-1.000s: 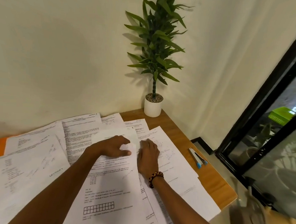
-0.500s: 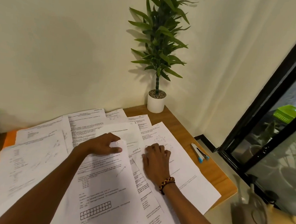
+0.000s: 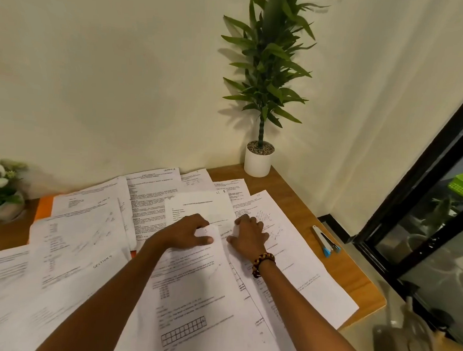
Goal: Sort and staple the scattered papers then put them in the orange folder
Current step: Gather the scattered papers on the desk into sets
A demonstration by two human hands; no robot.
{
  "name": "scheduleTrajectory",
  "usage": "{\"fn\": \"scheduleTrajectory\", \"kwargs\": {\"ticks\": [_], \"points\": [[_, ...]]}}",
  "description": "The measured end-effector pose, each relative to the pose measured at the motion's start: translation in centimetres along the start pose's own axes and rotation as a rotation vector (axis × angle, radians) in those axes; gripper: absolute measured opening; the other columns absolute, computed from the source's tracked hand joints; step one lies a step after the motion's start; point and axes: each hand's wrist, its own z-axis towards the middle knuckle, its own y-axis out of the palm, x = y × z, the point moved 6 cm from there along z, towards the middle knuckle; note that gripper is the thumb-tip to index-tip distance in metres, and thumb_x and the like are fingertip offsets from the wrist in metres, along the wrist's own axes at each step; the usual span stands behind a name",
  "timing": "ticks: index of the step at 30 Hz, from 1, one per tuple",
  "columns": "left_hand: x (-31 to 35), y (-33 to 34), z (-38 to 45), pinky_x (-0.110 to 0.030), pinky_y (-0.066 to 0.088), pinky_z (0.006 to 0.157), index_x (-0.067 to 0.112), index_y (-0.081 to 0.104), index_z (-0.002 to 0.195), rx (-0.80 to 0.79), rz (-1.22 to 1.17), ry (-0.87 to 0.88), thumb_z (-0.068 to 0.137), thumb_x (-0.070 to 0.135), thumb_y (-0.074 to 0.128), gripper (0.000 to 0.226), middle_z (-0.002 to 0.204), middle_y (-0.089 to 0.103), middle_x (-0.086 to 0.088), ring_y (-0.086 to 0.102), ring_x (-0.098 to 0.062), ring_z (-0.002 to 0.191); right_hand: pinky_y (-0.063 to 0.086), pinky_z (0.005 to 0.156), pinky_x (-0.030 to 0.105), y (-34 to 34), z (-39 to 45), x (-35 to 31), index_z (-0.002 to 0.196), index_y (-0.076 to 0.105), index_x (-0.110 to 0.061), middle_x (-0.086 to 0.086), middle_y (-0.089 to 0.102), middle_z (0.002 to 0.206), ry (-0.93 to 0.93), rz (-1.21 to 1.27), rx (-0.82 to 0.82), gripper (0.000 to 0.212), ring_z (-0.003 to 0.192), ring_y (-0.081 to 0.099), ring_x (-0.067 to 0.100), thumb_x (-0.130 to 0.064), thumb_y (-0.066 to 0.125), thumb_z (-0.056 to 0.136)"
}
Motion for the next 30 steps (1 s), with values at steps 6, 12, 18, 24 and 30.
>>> {"fn": "scheduleTrajectory", "kwargs": {"ticks": [6, 12, 18, 24, 30], "points": [[0.9, 0.5, 1.2, -0.032, 0.042, 0.105, 0.024, 0.057, 0.132, 0.059, -0.09, -0.053, 0.083, 0.054, 0.075, 0.06, 0.134, 0.053, 0.01, 0.052, -0.013, 0.123, 0.034, 0.087, 0.037, -0.4, -0.1, 1.2, 0.11, 0.054, -0.028, -0.005, 0.059, 0.102, 0.018, 0.234, -0.033, 0.042, 0.099, 0.055, 0.015, -0.026, 0.081, 0.078], [0.7, 1.4, 1.6, -0.038, 0.042, 0.108, 0.027, 0.056, 0.131, 0.059, -0.143, -0.037, 0.086, 0.035, 0.078, 0.051, 0.139, 0.052, 0.004, 0.049, -0.018, 0.128, 0.051, 0.085, 0.033, -0.8, -0.6, 2.2, 0.111, 0.058, -0.025, 0.0, 0.062, 0.099, -0.029, 0.397, 0.011, 0.041, 0.088, 0.058, 0.013, -0.006, 0.078, 0.081], [-0.5, 0.8, 1.2, -0.033, 0.043, 0.098, 0.016, 0.053, 0.137, 0.153, -0.072, -0.1, 0.087, 0.047, 0.074, 0.062, 0.144, 0.051, -0.002, 0.052, -0.022, 0.125, 0.053, 0.082, 0.033, -1.1, -0.8, 2.2, 0.103, 0.068, -0.019, 0.005, 0.061, 0.101, -0.088, 0.403, 0.043, 0.025, 0.086, 0.057, 0.013, -0.002, 0.072, 0.085], [-2.6, -1.2, -0.6, -0.044, 0.033, 0.117, 0.018, 0.041, 0.15, 0.089, -0.014, -0.107, 0.093, 0.055, 0.061, 0.071, 0.16, 0.037, -0.004, 0.037, -0.025, 0.144, 0.042, 0.096, 0.045, -0.4, -1.0, 0.8, 0.078, 0.066, -0.04, -0.012, 0.063, 0.097, -0.115, 0.362, 0.046, 0.012, 0.107, 0.051, 0.016, -0.042, 0.066, 0.09], [-2.2, -2.1, -1.7, -0.042, 0.032, 0.117, 0.018, 0.043, 0.15, 0.149, -0.025, -0.037, 0.099, 0.05, 0.054, 0.062, 0.158, 0.042, -0.002, 0.038, -0.025, 0.145, 0.039, 0.084, 0.038, 0.5, -1.8, -2.2, 0.064, 0.061, -0.032, -0.007, 0.064, 0.081, -0.261, 0.45, 0.043, 0.034, 0.092, 0.055, 0.02, -0.018, 0.066, 0.094]]}}
